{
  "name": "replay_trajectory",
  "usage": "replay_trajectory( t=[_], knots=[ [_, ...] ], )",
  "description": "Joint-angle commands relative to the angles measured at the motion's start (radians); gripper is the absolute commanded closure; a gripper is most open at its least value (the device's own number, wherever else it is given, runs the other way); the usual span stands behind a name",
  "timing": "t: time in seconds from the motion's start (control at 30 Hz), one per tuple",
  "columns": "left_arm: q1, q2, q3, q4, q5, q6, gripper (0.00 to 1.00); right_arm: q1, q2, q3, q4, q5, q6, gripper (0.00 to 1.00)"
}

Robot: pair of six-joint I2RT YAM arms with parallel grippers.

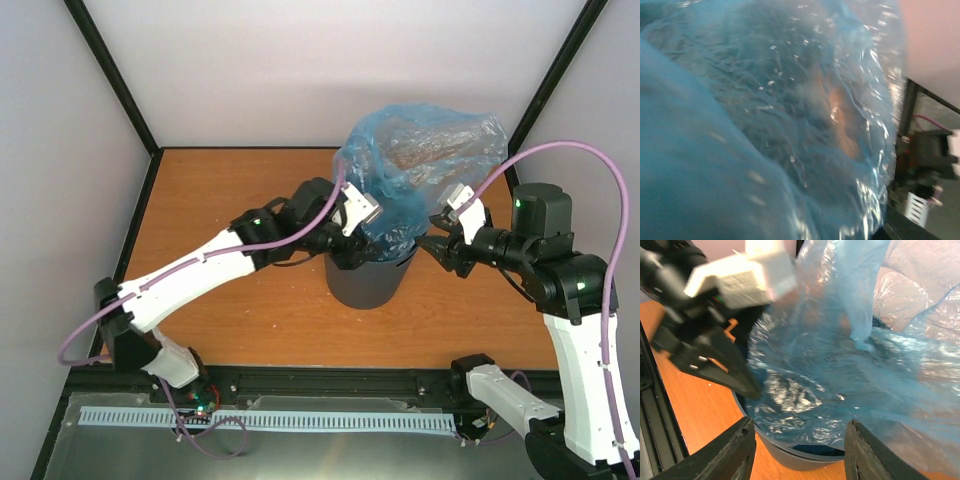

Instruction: Put the trash bags into the trash bin

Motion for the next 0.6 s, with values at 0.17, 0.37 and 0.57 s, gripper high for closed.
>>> replay_trajectory(
  t=[0.17,0.37,0.57],
  knots=[
    [-0.003,0.196,0.234,-0.079,-0.270,-0.053,0.40,0.004,-0.004,0.022,-0.009,0.001,0.037,0.48],
    [-0.003,0.029,0.127,-0.030,-0.180,0.004,0.26,0.004,0.003,0.075,0.046,0.132,0.075,0.47],
    [-0.002,-0.135,0.073,-0.107,-0.153,0.043,0.19,0.004,0.082,0.165,0.069,0.195,0.015,0.43]
  ],
)
